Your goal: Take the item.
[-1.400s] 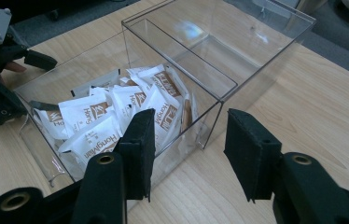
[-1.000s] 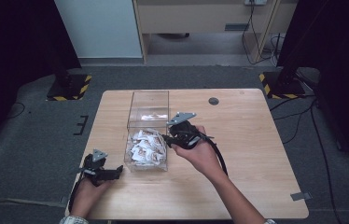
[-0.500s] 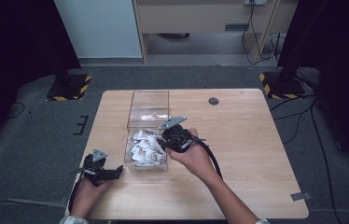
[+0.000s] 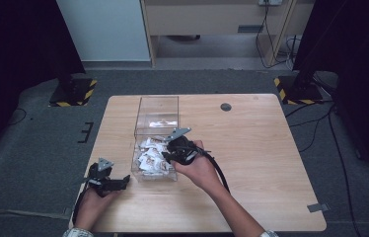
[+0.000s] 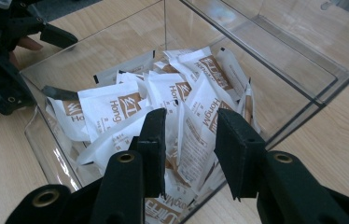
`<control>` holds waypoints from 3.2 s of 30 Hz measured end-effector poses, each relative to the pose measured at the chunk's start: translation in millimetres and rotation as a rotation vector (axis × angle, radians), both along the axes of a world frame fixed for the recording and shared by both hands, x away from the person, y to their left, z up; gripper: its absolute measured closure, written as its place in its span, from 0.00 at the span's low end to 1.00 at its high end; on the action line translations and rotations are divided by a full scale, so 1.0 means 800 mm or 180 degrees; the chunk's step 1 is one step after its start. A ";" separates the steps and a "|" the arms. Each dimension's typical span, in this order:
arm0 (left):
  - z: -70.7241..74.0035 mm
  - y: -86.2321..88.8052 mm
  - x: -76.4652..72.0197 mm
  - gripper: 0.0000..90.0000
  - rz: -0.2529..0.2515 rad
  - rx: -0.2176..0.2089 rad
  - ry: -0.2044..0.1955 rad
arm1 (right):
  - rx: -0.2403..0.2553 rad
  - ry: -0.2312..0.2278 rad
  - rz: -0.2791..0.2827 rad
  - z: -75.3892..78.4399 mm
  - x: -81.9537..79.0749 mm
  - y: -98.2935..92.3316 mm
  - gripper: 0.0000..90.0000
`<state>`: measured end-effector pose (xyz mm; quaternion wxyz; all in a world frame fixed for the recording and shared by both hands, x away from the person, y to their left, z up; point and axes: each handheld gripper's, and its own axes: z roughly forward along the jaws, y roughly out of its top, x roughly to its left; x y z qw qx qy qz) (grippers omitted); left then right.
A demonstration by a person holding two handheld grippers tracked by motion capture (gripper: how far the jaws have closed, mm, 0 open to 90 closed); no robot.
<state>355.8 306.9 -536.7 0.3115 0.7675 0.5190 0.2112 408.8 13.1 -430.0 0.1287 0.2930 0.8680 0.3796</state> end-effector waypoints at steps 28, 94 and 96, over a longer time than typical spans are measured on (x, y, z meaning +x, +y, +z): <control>0.000 0.000 0.000 0.00 0.0003 -0.0004 -0.0001 | -0.0051 0.0129 0.0004 -0.023 0.008 0.017 0.98; 0.000 0.000 0.000 0.00 0.0001 -0.0004 -0.0001 | 0.0313 -0.0106 0.0026 0.054 -0.002 -0.022 0.98; 0.000 0.000 0.000 0.00 0.0003 -0.0004 -0.0001 | 0.0304 -0.0115 0.0025 0.056 -0.002 -0.025 0.98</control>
